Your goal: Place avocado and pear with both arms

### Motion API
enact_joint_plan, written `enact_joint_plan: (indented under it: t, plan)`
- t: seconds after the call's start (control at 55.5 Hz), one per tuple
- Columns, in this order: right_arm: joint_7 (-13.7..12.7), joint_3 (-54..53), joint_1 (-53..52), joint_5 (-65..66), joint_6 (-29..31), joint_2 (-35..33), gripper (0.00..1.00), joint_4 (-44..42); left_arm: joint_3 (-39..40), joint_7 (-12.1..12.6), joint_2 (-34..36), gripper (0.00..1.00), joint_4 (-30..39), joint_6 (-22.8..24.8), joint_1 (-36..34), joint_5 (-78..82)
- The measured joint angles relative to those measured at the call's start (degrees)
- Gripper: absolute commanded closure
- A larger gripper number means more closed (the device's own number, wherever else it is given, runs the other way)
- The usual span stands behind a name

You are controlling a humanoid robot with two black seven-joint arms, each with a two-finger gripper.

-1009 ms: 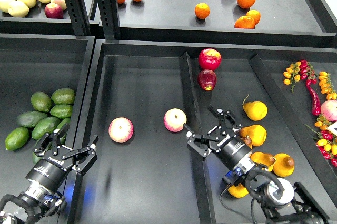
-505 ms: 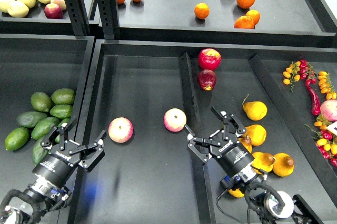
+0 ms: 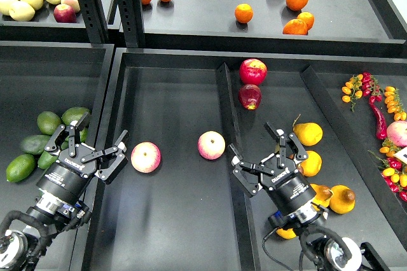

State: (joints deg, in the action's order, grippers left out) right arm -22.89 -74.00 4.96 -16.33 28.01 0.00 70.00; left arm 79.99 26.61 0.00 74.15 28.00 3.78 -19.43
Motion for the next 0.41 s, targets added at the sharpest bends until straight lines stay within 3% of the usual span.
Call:
enact_joint_plan:
  t: [0.414]
  plan:
    - [0.04,0.04,1.19,-0.18,0.00,0.00,0.01,0.13,-1.48,0.01,0.00,0.01,0.12,0.00,0.38,0.83]
